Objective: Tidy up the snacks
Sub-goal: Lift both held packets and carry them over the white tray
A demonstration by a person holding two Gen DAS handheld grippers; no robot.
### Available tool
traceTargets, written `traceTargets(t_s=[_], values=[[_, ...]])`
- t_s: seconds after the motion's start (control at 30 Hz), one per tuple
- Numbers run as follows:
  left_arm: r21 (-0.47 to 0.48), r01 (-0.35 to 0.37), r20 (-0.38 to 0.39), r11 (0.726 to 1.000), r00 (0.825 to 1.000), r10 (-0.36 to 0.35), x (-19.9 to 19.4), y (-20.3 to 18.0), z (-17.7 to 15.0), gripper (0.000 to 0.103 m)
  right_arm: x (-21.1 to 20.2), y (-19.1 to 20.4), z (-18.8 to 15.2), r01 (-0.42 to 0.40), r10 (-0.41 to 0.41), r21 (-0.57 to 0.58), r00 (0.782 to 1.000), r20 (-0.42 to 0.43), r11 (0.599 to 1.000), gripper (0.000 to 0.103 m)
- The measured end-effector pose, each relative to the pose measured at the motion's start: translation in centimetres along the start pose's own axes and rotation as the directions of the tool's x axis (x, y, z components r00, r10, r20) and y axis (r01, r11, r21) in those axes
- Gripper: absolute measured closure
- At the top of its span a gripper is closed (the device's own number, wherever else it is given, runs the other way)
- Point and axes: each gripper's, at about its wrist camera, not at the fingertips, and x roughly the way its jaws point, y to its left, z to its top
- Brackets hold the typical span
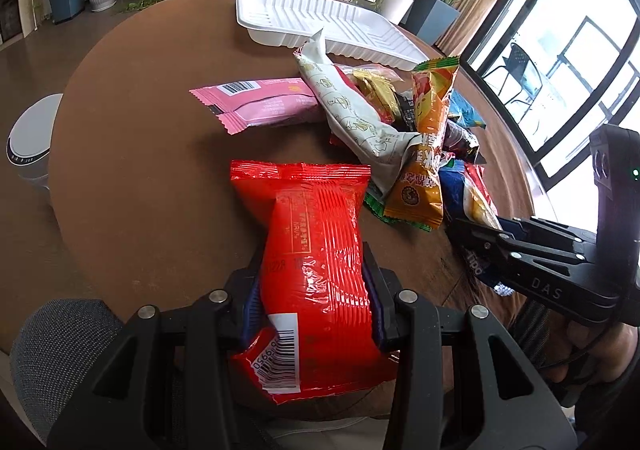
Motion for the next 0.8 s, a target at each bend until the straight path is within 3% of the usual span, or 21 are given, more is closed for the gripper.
traceTargets(t_s=[0.2, 0.57, 0.8], values=[[0.006, 0.023, 0.017, 1.0, 1.0, -0.023, -0.4, -0.4, 0.0, 0.064, -1.5, -0.2, -0.7, -0.071, 0.07, 0.042, 0.997, 0.023, 0.997, 0.074], [0.022, 0.046, 0.033, 0.999, 0.998, -0.047, -1.2, -1.1, -0.4, 0.064, -3.1, -1.2, -1.0, -0.114, 0.11, 0.062, 0.993, 0.053, 0.992, 0.074], [0.009, 0.083, 0.064, 0.996, 0.994, -0.084, -2.9, -1.2, 0.0, 0.064, -5.0, -2.4, -0.7, -0.175, 0.165, 0.081, 0.979, 0.124, 0.981, 0.074]])
